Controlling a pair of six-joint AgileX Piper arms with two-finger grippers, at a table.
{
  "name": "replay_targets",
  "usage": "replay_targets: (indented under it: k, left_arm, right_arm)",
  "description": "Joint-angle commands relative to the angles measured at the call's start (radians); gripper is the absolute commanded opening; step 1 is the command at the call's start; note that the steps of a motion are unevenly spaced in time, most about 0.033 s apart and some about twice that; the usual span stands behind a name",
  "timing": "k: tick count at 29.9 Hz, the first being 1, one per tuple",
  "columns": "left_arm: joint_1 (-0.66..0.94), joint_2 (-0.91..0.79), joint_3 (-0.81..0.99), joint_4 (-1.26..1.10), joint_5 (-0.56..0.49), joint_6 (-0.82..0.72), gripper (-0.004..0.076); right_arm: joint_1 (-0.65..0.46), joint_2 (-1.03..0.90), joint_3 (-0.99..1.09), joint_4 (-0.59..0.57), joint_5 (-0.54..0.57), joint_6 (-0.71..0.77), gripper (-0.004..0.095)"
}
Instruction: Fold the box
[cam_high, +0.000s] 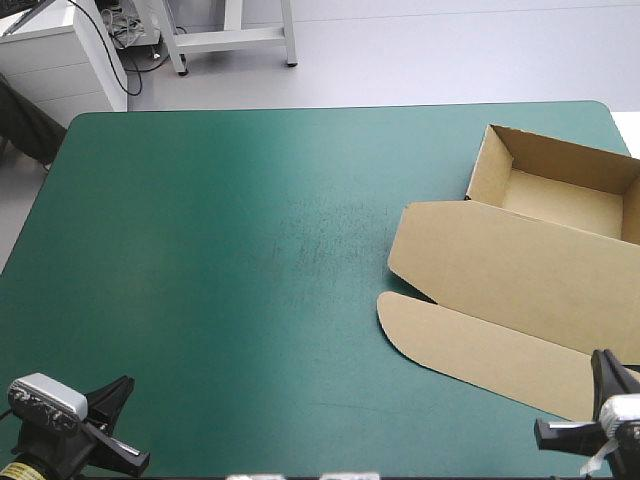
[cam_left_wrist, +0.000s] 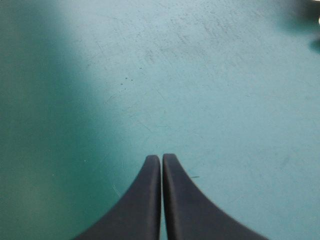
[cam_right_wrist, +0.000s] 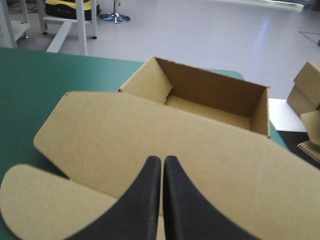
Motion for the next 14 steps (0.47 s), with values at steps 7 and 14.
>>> replay_targets:
  k: [7,14]
  left_arm:
    - [-0.002,0.015,-0.021,-0.001,-0.073,-0.005,-0.0008]
    - [-0.002,0.015,-0.021,-0.001,-0.073,-0.005,-0.0008]
  right_arm:
    - [0.194,-0.039,0.131,0.001,-0.043,0.053,-0.0003]
    - [0.319,-0.039,0.261,-0.068,-0.067,0.042,-0.0003]
